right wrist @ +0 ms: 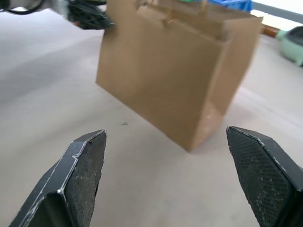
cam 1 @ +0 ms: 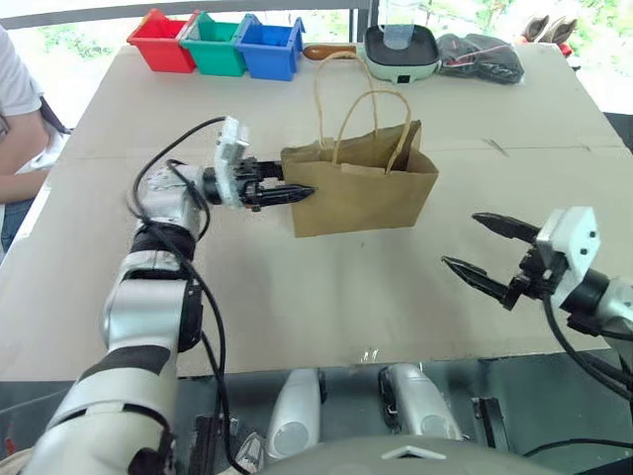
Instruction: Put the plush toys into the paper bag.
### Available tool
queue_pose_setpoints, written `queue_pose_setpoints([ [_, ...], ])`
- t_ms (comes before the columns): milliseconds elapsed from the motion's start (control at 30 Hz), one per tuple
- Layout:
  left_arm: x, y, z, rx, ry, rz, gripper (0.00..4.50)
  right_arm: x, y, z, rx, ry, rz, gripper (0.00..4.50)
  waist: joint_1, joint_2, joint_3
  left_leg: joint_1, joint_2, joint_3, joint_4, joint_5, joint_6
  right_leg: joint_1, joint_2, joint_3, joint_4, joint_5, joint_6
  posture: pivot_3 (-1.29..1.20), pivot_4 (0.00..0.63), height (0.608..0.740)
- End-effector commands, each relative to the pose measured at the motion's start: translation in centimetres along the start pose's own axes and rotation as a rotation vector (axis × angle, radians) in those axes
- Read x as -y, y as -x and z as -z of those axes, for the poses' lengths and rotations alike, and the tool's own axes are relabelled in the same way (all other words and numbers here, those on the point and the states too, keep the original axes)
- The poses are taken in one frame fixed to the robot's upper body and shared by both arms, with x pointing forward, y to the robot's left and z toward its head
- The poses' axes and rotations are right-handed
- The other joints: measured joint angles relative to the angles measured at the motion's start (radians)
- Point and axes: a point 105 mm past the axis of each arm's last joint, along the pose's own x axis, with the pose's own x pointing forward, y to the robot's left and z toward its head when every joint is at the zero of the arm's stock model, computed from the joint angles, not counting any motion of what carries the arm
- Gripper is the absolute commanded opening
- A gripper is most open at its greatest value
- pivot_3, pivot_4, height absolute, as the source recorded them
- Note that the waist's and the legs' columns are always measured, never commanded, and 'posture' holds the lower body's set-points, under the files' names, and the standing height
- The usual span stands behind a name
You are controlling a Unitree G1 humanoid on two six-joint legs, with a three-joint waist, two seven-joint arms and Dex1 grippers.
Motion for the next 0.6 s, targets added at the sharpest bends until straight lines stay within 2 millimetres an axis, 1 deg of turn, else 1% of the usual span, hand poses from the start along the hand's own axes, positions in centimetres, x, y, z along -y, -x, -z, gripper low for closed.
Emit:
queue_pose_setpoints([
  [33, 1.4, 2.7, -1.9, 0.06, 0.004, -0.095, 3.09, 0.5, 1.0, -0.7, 0.005, 0.015, -0.011, 3.91, 0.001, 0.0, 0.0, 0.0, 0.001, -0.001, 0.0, 0.0, 0.0, 0.0, 0.0, 0.0, 0.0, 0.0, 0.0, 0.0, 0.15, 0.74],
  [67, 2.4, 3.9, -1.6, 0.049, -0.009, -0.136, 3.09, 0.7, 1.4, -0.6, -0.004, 0.007, -0.016, 3.91, 0.0, 0.001, 0.0, 0.0, 0.001, 0.0, 0.0, 0.0, 0.0, 0.0, 0.0, 0.0, 0.001, 0.0, 0.0, 0.0, 0.15, 0.74],
  [133, 4.4, 5.3, -1.1, 0.021, -0.021, -0.187, 3.09, 0.9, 2.0, -0.6, -0.015, 0.004, -0.019, 3.91, 0.003, 0.001, 0.0, 0.001, 0.002, 0.0, 0.0, 0.0, 0.0, 0.0, -0.001, 0.0, 0.001, 0.0, 0.0, 0.0, 0.15, 0.74],
  [200, 6.3, 6.2, -0.8, 0.009, -0.007, -0.223, 3.09, 1.1, 2.5, -0.5, -0.025, -0.002, -0.014, 3.91, 0.01, 0.001, 0.0, 0.0, 0.002, 0.0, 0.0, 0.0, 0.0, 0.0, -0.002, 0.0, 0.0, 0.0, 0.0, 0.0, 0.15, 0.74],
  [233, 6.9, 6.6, -0.6, 0.001, -0.006, -0.248, 3.09, 1.2, 2.7, -0.4, -0.033, 0.0, -0.012, 3.91, 0.017, 0.001, 0.0, 0.001, 0.003, 0.0, 0.0, 0.0, 0.0, 0.001, -0.002, -0.001, 0.0, 0.0, 0.0, 0.0, 0.15, 0.74],
  [333, 9.2, 8.0, 0.9, -0.043, 0.028, -0.325, 3.09, 2.0, 4.0, 0.1, -0.08, 0.009, 0.022, 3.91, 0.034, 0.0, 0.0, 0.003, 0.001, 0.0, 0.001, 0.0, 0.0, 0.004, -0.003, -0.001, -0.001, 0.0, 0.0, 0.0, 0.15, 0.74],
  [433, 10.4, 8.7, 2.0, -0.082, 0.043, -0.411, 3.09, 2.4, 5.2, 0.8, -0.139, 0.019, 0.04, 3.91, 0.036, 0.0, 0.0, 0.01, 0.0, 0.003, 0.0, 0.0, 0.0, 0.01, -0.003, 0.001, -0.002, -0.001, 0.0, 0.0, 0.15, 0.74],
  [500, 10.7, 8.9, 2.3, -0.085, 0.048, -0.445, 3.09, 2.5, 5.6, 1.1, -0.161, 0.02, 0.046, 3.91, 0.036, 0.0, 0.0, 0.015, 0.0, 0.002, -0.001, 0.0, 0.0, 0.014, -0.003, 0.001, -0.004, -0.002, 0.001, 0.0, 0.15, 0.74],
  [600, 10.8, 8.8, 3.3, -0.087, 0.08, -0.483, 3.09, 2.6, 6.3, 2.0, -0.196, 0.013, 0.048, 3.91, 0.034, 0.0, -0.001, 0.016, 0.001, 0.003, -0.001, 0.0, 0.0, 0.014, -0.002, 0.002, -0.003, -0.005, 0.0, 0.0, 0.15, 0.74],
])
